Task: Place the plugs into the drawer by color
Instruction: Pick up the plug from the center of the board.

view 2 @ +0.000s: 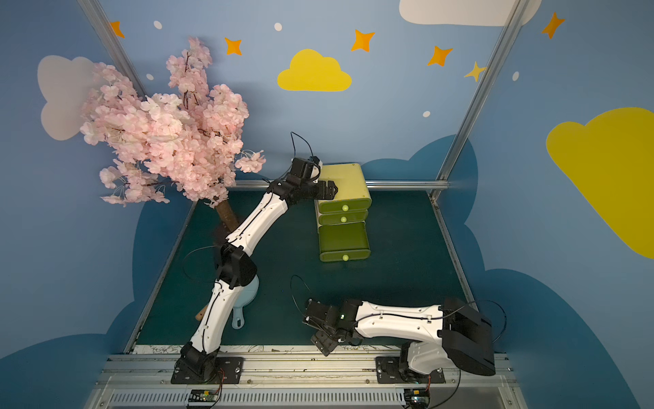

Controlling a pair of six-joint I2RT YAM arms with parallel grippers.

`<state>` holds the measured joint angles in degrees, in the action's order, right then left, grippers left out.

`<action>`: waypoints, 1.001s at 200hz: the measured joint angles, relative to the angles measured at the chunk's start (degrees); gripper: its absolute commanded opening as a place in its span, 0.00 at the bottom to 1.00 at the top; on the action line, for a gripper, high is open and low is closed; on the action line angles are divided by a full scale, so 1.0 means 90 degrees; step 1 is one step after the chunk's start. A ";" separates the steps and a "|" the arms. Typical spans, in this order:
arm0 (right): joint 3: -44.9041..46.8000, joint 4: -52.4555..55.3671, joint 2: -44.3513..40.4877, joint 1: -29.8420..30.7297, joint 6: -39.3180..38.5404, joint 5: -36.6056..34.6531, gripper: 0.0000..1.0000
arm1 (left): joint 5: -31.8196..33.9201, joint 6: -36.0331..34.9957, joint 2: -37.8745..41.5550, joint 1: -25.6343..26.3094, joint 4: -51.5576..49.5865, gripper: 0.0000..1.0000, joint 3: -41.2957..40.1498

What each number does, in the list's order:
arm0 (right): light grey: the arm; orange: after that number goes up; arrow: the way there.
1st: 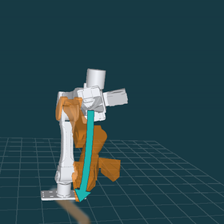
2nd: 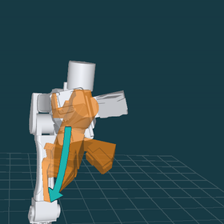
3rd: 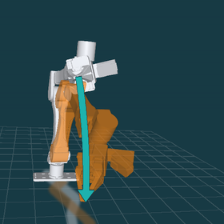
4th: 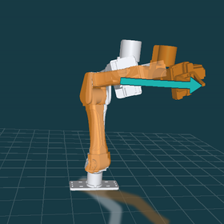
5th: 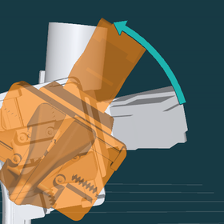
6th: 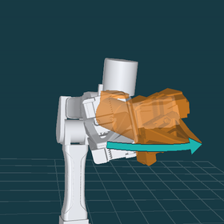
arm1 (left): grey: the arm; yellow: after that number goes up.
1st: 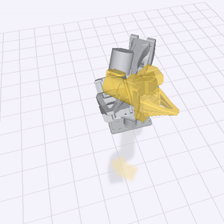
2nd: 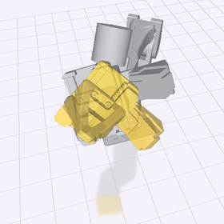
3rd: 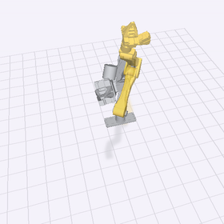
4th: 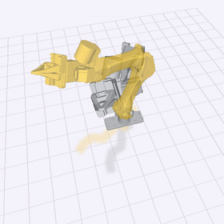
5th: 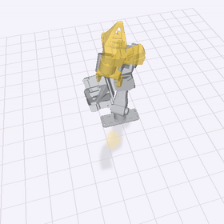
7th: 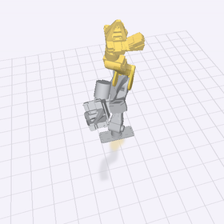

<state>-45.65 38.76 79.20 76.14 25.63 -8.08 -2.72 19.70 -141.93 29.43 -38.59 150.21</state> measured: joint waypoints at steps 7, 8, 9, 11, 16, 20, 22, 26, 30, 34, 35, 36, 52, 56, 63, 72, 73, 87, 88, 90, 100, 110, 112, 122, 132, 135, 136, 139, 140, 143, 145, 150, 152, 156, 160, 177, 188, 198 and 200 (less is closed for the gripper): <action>0.0000 0.0024 0.0058 -0.0002 0.0000 -0.0034 0.85 | 0.0002 -0.0002 0.0000 0.0000 0.0002 1.00 0.0000; 0.0000 0.0027 0.0075 -0.0002 -0.0002 -0.0041 0.85 | 0.0002 -0.0002 0.0002 0.0000 0.0002 1.00 0.0000; 0.0000 0.0027 0.0083 -0.0002 0.0000 -0.0049 0.85 | 0.0002 -0.0002 0.0002 0.0000 0.0000 1.00 0.0000; -0.0002 0.0034 0.0102 -0.0002 -0.0002 -0.0058 0.85 | 0.0005 -0.0002 0.0002 0.0000 0.0000 1.00 0.0000; -0.0002 0.0039 0.0160 -0.0007 0.0000 -0.0090 0.84 | 0.0005 -0.0002 0.0005 0.0000 0.0000 1.00 0.0000; -0.0005 0.0041 0.0214 -0.0022 0.0000 -0.0117 0.83 | 0.0007 -0.0002 0.0005 0.0000 0.0002 1.00 0.0000; -0.0005 0.0041 0.0245 -0.0032 -0.0002 -0.0129 0.83 | 0.0010 -0.0005 0.0007 0.0000 0.0002 1.00 0.0000; -0.0007 0.0046 0.0304 -0.0051 0.0000 -0.0148 0.82 | 0.0015 -0.0005 0.0007 0.0000 0.0000 1.00 0.0000; -0.0007 0.0044 0.0359 -0.0066 -0.0002 -0.0168 0.81 | 0.0017 -0.0007 0.0007 0.0000 0.0000 1.00 0.0000; -0.0007 0.0041 0.0413 -0.0090 -0.0002 -0.0177 0.80 | 0.0019 -0.0007 0.0007 0.0000 0.0000 1.00 0.0000; -0.0007 0.0039 0.0427 -0.0100 -0.0015 -0.0187 0.79 | 0.0022 -0.0007 0.0010 0.0000 0.0000 1.00 0.0000; -0.0007 0.0039 0.0435 -0.0107 -0.0017 -0.0189 0.79 | 0.0022 -0.0007 0.0010 0.0000 0.0000 1.00 0.0000; 0.0017 -0.0015 0.0522 -0.0291 -0.0056 -0.0221 0.75 | 0.0027 -0.0015 0.0010 0.0000 -0.0002 1.00 0.0000; 0.0036 -0.0046 0.0517 -0.0364 -0.0078 -0.0228 0.74 | 0.0029 -0.0015 0.0010 0.0000 -0.0002 1.00 0.0000; 0.0068 -0.0107 0.0493 -0.0488 -0.0114 -0.0228 0.73 | 0.0039 -0.0017 0.0010 0.0000 -0.0002 1.00 0.0000; 0.0124 -0.0206 0.0454 -0.0656 -0.0168 -0.0219 0.72 | 0.0044 -0.0019 0.0012 0.0000 -0.0007 1.00 0.0000; 0.0134 -0.0221 0.0447 -0.0678 -0.0189 -0.0221 0.72 | 0.0044 -0.0019 0.0012 0.0000 -0.0007 1.00 0.0000; 0.0209 -0.0367 0.0335 -0.0918 -0.0304 -0.0214 0.71 | 0.0061 -0.0024 0.0022 0.0000 -0.0019 1.00 0.0000; 0.0214 -0.0384 0.0323 -0.0937 -0.0321 -0.0209 0.71 | 0.0063 -0.0024 0.0022 0.0000 -0.0019 1.00 0.0000; 0.0219 -0.0393 0.0308 -0.0959 -0.0340 -0.0209 0.71 | 0.0068 -0.0024 0.0022 0.0000 -0.0022 1.00 0.0000; 0.0238 -0.0512 0.0243 -0.1115 -0.0440 -0.0180 0.70 | 0.0087 -0.0024 0.0029 0.0000 -0.0036 1.00 0.0000; 0.0240 -0.0644 0.0233 -0.1231 -0.0515 -0.0129 0.69 | 0.0100 -0.0027 0.0032 0.0000 -0.0049 1.00 0.0000; 0.0240 -0.0675 0.0233 -0.1253 -0.0532 -0.0119 0.68 | 0.0102 -0.0027 0.0032 0.0000 -0.0049 1.00 0.0000; 0.0250 -0.0818 0.0260 -0.1343 -0.0580 -0.0044 0.65 | 0.0112 -0.0029 0.0034 0.0000 -0.0051 1.00 0.0000; 0.0262 -0.0928 0.0301 -0.1411 -0.0597 0.0029 0.62 | 0.0114 -0.0032 0.0034 0.0002 -0.0053 1.00 0.0000; 0.0272 -0.0962 0.0325 -0.1426 -0.0600 0.0044 0.61 | 0.0114 -0.0032 0.0032 0.0002 -0.0053 1.00 0.0000; 0.0274 -0.0969 0.0328 -0.1430 -0.0600 0.0044 0.61 | 0.0114 -0.0032 0.0034 0.0002 -0.0053 1.00 0.0000; 0.0279 -0.0993 0.0345 -0.1445 -0.0595 0.0070 0.60 | 0.0114 -0.0032 0.0034 0.0002 -0.0053 1.00 0.0000; 0.0284 -0.1003 0.0355 -0.1447 -0.0597 0.0075 0.60 | 0.0117 -0.0032 0.0034 0.0002 -0.0053 1.00 0.0000; 0.0289 -0.1018 0.0369 -0.1452 -0.0593 0.0075 0.59 | 0.0117 -0.0032 0.0034 0.0002 -0.0056 1.00 0.0000; 0.0294 -0.1025 0.0384 -0.1455 -0.0590 0.0083 0.58 | 0.0117 -0.0032 0.0034 0.0002 -0.0056 1.00 0.0000; 0.0313 -0.1049 0.0403 -0.1469 -0.0583 0.0095 0.57 | 0.0117 -0.0032 0.0034 0.0002 -0.0056 1.00 0.0000; 0.0323 -0.1061 0.0408 -0.1474 -0.0571 0.0107 0.57 | 0.0117 -0.0032 0.0034 0.0002 -0.0056 1.00 0.0000; 0.0340 -0.1069 0.0413 -0.1481 -0.0561 0.0121 0.56 | 0.0117 -0.0032 0.0034 0.0002 -0.0056 1.00 0.0000; 0.0359 -0.1076 0.0413 -0.1494 -0.0554 0.0134 0.55 | 0.0117 -0.0032 0.0034 0.0002 -0.0056 1.00 0.0000; 0.0403 -0.1066 0.0403 -0.1557 -0.0503 0.0194 0.51 | 0.0114 -0.0032 0.0034 0.0002 -0.0058 1.00 0.0000; 0.0420 -0.1052 0.0355 -0.1617 -0.0452 0.0216 0.48 | 0.0114 -0.0032 0.0034 0.0000 -0.0058 1.00 0.0000; 0.0420 -0.1008 0.0262 -0.1685 -0.0406 0.0221 0.46 | 0.0114 -0.0032 0.0034 0.0000 -0.0058 1.00 0.0000; 0.0420 -0.0998 0.0238 -0.1700 -0.0389 0.0221 0.46 | 0.0114 -0.0032 0.0034 0.0000 -0.0058 1.00 0.0000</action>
<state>-41.87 29.78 81.34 60.84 22.13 -6.09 -1.69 19.42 -141.62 29.43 -39.11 150.21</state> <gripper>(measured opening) 0.484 0.997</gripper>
